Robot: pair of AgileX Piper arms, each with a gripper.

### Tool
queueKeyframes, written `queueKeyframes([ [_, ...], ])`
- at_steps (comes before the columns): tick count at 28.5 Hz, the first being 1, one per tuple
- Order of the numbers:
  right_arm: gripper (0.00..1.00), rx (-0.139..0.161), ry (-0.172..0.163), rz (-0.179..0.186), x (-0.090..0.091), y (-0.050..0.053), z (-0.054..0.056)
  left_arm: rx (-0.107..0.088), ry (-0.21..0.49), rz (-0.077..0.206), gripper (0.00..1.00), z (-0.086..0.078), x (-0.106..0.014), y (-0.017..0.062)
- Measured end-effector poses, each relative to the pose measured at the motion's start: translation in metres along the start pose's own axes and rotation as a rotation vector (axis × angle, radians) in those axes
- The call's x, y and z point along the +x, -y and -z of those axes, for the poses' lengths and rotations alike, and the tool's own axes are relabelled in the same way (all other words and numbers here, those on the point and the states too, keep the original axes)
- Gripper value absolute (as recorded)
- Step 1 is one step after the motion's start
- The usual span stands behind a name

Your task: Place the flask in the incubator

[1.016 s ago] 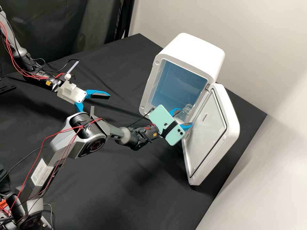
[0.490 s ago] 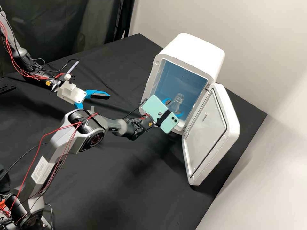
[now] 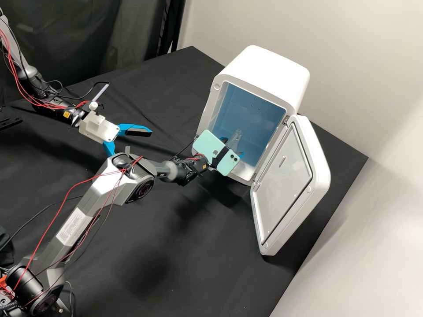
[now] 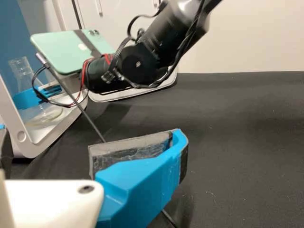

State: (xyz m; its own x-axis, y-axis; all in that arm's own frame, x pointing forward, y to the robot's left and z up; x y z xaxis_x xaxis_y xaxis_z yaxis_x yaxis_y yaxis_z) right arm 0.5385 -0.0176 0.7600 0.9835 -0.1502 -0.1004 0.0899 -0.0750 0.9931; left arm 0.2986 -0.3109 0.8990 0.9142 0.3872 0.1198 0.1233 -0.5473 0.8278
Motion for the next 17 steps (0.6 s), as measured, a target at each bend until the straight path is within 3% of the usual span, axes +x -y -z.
queueKeyframes([
  [3, 0.00, 0.006, -0.001, -0.017, 0.007, 0.004, -0.001, 0.003, 0.000, -0.002, 1.00, 0.000, 0.001, -0.0010],
  [9, 0.00, 0.026, 0.018, -0.063, 0.021, 0.002, -0.001, 0.024, -0.006, 0.021, 1.00, 0.001, 0.001, 0.0007],
  [11, 0.00, 0.036, 0.022, -0.079, 0.025, 0.001, -0.002, 0.023, -0.008, 0.024, 1.00, 0.001, 0.001, 0.0009],
  [17, 0.00, 0.021, 0.023, -0.085, 0.027, 0.002, -0.003, 0.024, -0.013, 0.023, 1.00, 0.002, 0.001, -0.0015],
])
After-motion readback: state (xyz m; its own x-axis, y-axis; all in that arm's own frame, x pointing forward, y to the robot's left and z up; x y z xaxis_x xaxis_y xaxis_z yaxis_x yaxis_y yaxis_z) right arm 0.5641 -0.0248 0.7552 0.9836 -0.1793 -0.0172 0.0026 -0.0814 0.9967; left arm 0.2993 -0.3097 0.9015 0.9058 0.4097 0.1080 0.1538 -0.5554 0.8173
